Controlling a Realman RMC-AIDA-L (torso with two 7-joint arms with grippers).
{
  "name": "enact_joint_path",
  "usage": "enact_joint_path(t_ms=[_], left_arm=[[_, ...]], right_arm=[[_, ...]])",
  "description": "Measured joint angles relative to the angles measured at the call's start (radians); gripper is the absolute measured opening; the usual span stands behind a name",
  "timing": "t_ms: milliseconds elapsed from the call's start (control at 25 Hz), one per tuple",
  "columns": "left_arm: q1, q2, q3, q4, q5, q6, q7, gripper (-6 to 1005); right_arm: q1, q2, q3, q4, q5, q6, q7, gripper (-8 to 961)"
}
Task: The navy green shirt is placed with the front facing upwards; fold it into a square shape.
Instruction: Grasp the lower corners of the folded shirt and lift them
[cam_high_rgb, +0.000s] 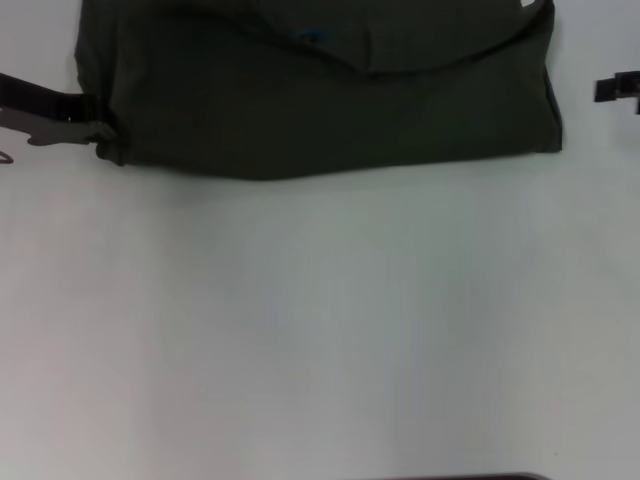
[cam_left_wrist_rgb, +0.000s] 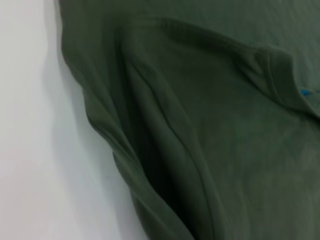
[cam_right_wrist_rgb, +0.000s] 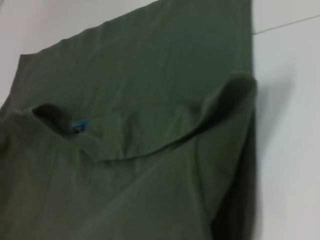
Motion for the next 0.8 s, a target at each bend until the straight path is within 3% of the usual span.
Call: enact_joint_path(t_ms=[440, 800], left_arm=[[0.008, -0.002, -0.007, 0.009, -0.006, 0.003, -0.003, 40], [0.003, -0.008, -0.009, 0.009, -0.007, -0.008, 0.004, 40]], right_arm=[[0.063, 0.017, 0.0, 0.18, -0.002, 0.127, 0.017, 916], [0.061, 0.061, 0.009, 0.197, 0.004, 0.193, 0.026, 917]])
